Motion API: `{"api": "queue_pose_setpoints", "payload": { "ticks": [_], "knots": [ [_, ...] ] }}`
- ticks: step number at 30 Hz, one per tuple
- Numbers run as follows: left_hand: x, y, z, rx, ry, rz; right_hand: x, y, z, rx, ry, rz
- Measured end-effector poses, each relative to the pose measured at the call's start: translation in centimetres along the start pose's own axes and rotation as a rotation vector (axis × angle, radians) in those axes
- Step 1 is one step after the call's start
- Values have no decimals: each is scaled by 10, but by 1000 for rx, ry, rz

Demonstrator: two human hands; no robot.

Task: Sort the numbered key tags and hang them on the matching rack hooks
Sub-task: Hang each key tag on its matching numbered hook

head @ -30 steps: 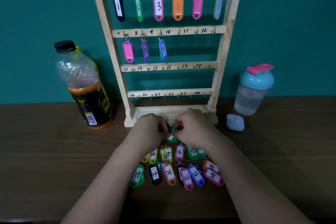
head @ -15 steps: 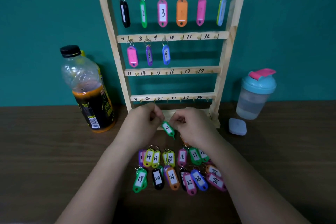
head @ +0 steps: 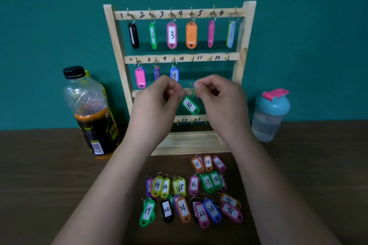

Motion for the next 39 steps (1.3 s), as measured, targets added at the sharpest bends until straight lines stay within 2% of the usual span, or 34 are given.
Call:
{"api": "queue_pose_setpoints", "payload": {
  "ticks": [6, 13, 18, 29, 39],
  "knots": [
    [-5, 8, -7, -27, -47, -13, 11, 32, -14, -133, -34, 0],
    [-7, 16, -10, -9, -153, -23, 25, 57, -8, -122, -112, -102],
    [-9, 19, -8, 23, -239, -33, 15, 64, -5, -81, -149, -103],
    [-13, 20, -10, -24, -151, -34, 18, 50, -1, -4, -223, -146],
    [-49, 42, -12, -62, -13, 56, 14, 17, -24, -85, -152, -141]
  ]
}}
Point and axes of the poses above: each hand's wrist, its own y-axis towards the middle knuckle, its own z-axis out of the palm, x = y × z, the point moved 10 cm from there along y, towards the middle knuckle, and after that the axes turned 15 degrees about -z, right-handed, at the moved point
